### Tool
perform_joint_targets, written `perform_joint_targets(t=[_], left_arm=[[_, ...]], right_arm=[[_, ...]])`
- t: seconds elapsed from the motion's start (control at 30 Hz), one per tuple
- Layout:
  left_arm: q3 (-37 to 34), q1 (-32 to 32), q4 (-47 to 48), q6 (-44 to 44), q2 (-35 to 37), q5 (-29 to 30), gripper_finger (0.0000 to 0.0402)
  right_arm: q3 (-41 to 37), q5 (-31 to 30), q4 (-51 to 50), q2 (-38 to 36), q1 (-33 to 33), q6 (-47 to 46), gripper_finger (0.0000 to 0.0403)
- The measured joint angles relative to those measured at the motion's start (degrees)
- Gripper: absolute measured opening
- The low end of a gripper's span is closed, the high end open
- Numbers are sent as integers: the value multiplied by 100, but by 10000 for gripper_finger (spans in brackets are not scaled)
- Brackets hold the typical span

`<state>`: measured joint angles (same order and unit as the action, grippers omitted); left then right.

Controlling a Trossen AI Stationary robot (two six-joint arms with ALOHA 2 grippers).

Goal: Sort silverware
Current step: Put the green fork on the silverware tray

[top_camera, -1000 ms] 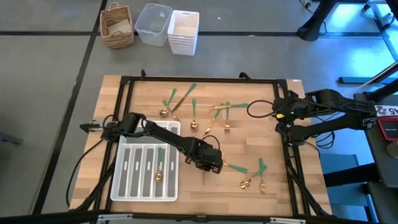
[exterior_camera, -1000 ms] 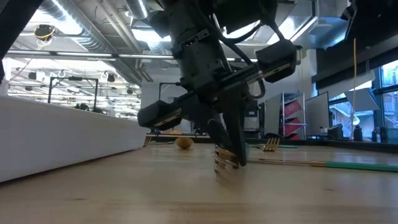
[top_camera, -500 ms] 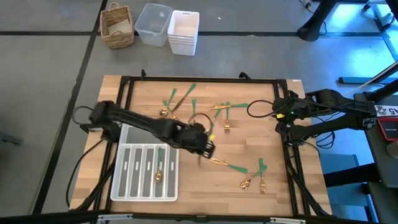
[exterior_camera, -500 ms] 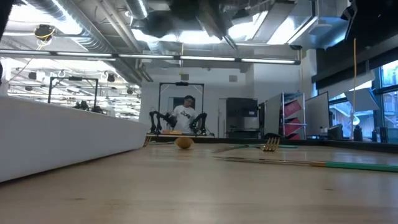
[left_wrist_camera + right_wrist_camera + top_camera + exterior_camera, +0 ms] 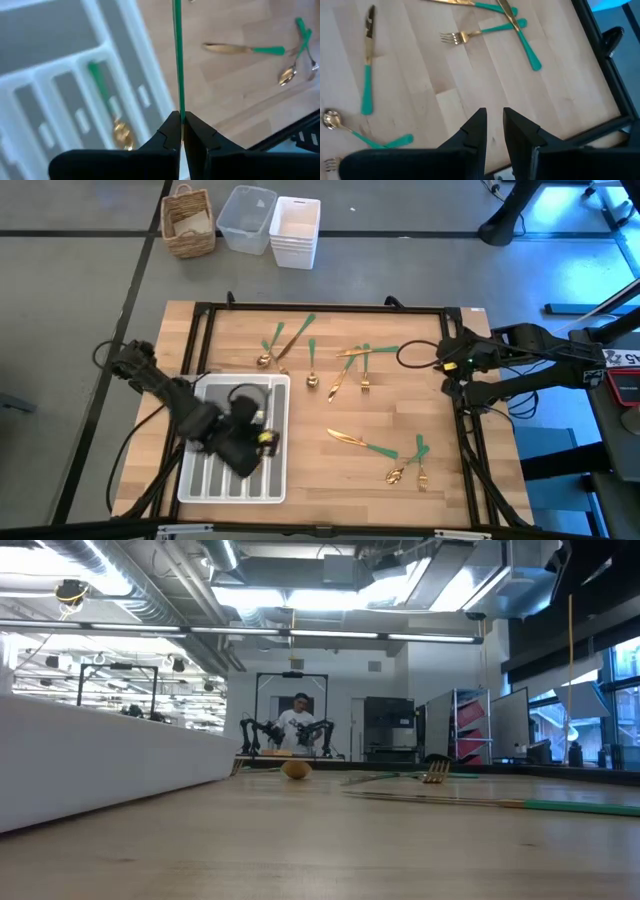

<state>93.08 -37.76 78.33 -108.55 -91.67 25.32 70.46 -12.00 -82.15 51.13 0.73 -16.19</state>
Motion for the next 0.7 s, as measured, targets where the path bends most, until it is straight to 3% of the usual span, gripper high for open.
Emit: perform_joint_targets(t=[0.1,0.23,0.37,0.7], left_arm=[[-348,-543,-176,-845,29,284,0],[-1347,-1227,-972,-2156,150,808,0],[-2460,-1419,-2329,-2221,345,816,0],[-4367,-1577,-2603,-2184,1748,835,0]], right_arm=[[0,7,92,-2,0,0,65],[0,10,192,0,0,0,65],[0,70,334,46,0,2,65],[0,456,1063,129,0,-731,65]])
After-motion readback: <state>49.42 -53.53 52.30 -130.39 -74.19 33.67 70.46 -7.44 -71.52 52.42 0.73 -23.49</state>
